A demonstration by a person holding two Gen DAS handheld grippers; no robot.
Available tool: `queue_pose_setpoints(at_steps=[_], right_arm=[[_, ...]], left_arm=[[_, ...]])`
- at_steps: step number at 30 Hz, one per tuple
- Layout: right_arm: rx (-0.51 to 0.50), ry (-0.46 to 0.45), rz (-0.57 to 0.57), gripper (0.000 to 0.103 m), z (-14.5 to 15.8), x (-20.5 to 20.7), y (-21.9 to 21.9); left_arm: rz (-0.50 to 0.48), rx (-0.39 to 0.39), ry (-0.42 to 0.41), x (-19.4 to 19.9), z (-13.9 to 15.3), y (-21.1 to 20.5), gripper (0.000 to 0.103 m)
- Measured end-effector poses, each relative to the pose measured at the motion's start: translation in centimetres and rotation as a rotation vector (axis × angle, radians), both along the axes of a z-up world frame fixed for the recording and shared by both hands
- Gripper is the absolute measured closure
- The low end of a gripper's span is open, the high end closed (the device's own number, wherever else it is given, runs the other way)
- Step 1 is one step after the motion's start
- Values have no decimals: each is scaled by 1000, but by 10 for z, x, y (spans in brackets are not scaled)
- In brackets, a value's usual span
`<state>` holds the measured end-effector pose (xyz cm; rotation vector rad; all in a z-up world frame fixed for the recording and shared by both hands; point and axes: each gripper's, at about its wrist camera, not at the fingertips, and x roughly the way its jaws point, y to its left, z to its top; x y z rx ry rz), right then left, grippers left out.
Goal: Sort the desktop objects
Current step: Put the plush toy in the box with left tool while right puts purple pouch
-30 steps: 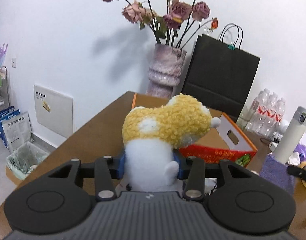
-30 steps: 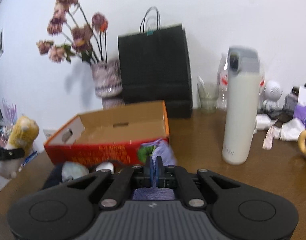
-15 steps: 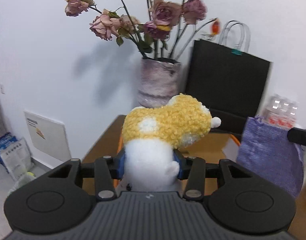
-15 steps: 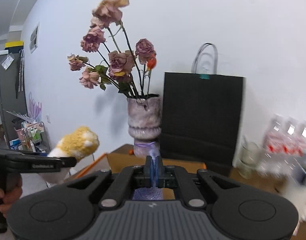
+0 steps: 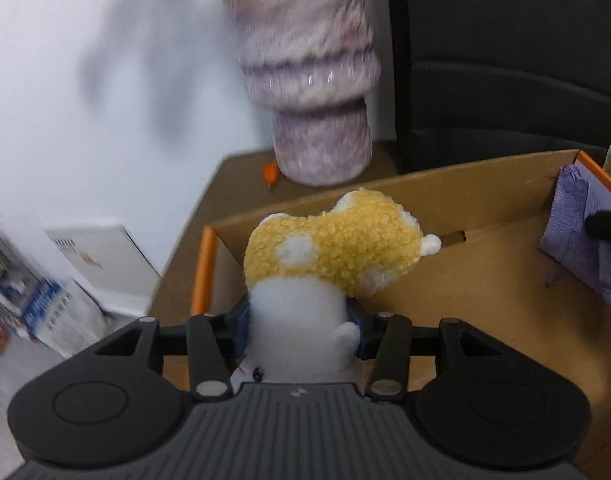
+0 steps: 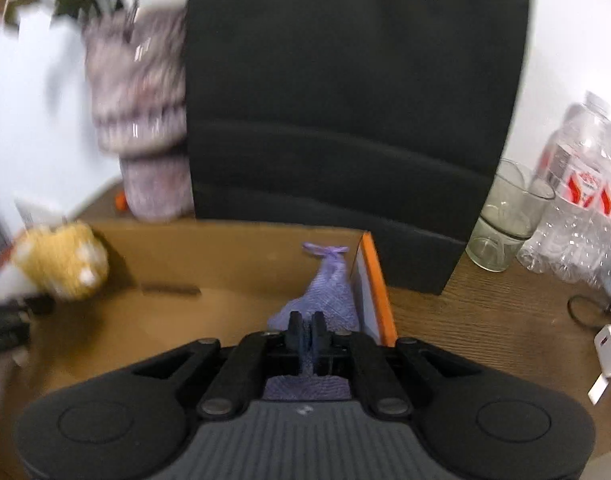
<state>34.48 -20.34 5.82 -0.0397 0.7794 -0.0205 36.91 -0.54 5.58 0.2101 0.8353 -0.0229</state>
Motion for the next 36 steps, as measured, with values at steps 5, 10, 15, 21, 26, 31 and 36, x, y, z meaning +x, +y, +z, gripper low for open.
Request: queue_pose_setpoints(at_steps=[5, 10, 15, 21, 26, 31, 36], right_arm=[[-9, 76, 29, 78, -4, 14, -3], [162, 59, 62, 57, 36, 1, -24], [244, 48, 80, 52, 72, -20, -32], [264, 33, 93, 48, 106, -59, -26], [235, 24, 114, 37, 120, -96, -11], [159, -75, 95, 19, 110, -144, -2], [152, -177, 118, 19, 71, -201, 1]], left_arm=[[3, -6, 24, 3, 6, 5, 40], [10, -70, -30, -17, 44, 15, 36], [21, -78, -63, -45, 82, 18, 28], [19, -119, -54, -88, 112, 20, 22], [38, -167, -57, -124, 125, 25, 18], [67, -207, -113, -171, 111, 26, 15], [74, -249, -142, -226, 78, 22, 14]])
